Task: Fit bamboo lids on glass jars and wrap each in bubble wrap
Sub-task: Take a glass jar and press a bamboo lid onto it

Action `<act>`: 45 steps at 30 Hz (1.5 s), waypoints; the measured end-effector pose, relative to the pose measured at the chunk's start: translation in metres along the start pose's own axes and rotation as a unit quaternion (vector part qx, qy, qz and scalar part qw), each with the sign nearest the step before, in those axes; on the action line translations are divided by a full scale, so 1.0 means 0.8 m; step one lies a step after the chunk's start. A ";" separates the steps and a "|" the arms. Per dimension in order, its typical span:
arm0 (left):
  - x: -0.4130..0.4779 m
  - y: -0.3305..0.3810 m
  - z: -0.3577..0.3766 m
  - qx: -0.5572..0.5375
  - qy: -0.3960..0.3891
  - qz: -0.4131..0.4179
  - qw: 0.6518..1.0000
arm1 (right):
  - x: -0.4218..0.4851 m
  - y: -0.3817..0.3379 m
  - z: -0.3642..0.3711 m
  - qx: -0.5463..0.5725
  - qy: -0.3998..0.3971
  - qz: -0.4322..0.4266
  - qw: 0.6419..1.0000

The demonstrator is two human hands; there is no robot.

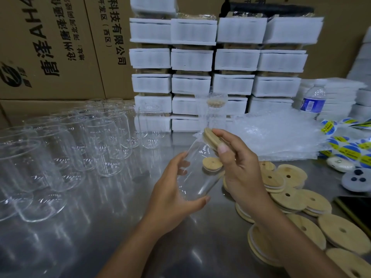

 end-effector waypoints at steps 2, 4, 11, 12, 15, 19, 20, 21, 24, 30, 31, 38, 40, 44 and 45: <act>0.000 -0.001 -0.002 -0.001 0.005 0.001 1.000 | 0.002 -0.005 0.003 -0.024 -0.007 -0.007 1.000; 0.001 -0.001 -0.004 -0.004 0.011 0.001 1.000 | 0.005 -0.009 0.008 -0.046 -0.018 -0.018 0.999; 0.003 -0.001 -0.002 -0.011 0.004 -0.001 1.000 | 0.011 -0.018 0.013 -0.116 -0.056 -0.026 0.991; 0.002 -0.001 -0.002 -0.013 0.005 -0.002 1.000 | 0.011 -0.019 0.014 -0.122 -0.061 -0.025 0.990; 0.002 0.002 -0.006 -0.021 0.014 0.000 1.000 | 0.013 -0.022 0.019 -0.137 -0.076 -0.025 0.987; 0.002 0.004 -0.007 -0.042 0.018 -0.006 0.999 | 0.021 -0.023 0.022 -0.166 -0.080 -0.011 0.983; 0.002 0.004 -0.007 -0.046 0.017 -0.008 0.999 | 0.023 -0.024 0.023 -0.178 -0.083 -0.008 0.981; 0.002 0.004 -0.007 -0.050 0.018 -0.011 0.999 | 0.024 -0.026 0.025 -0.188 -0.086 -0.007 0.978; 0.001 0.004 -0.009 -0.060 0.019 -0.012 0.998 | 0.029 -0.028 0.034 -0.211 -0.092 -0.006 0.973; 0.000 0.005 -0.013 -0.066 0.032 -0.016 0.997 | 0.037 -0.042 0.045 -0.193 -0.069 -0.027 0.978; 0.000 0.005 -0.014 -0.071 0.037 -0.019 0.997 | 0.038 -0.044 0.045 -0.170 -0.054 -0.029 0.983; 0.002 0.005 -0.021 -0.079 0.061 -0.029 0.995 | 0.046 -0.031 0.050 -0.088 0.004 0.019 0.996; 0.003 0.002 -0.020 -0.081 0.057 -0.030 0.995 | 0.046 -0.028 0.051 -0.076 0.015 0.027 0.997; 0.002 -0.001 -0.020 -0.086 0.056 -0.031 0.994 | 0.045 -0.027 0.053 -0.089 0.022 0.036 0.995; 0.002 -0.002 -0.021 -0.090 0.058 -0.032 0.994 | 0.044 -0.029 0.055 -0.090 0.023 0.033 0.995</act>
Point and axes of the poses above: each hand's wrist, its own x-axis towards the middle knuckle, its own z-axis out of the palm, y = z × x, the point moved 10 cm from there along x, towards the middle knuckle, and after that the axes turned 7 degrees about x, right-handed, at the moved point
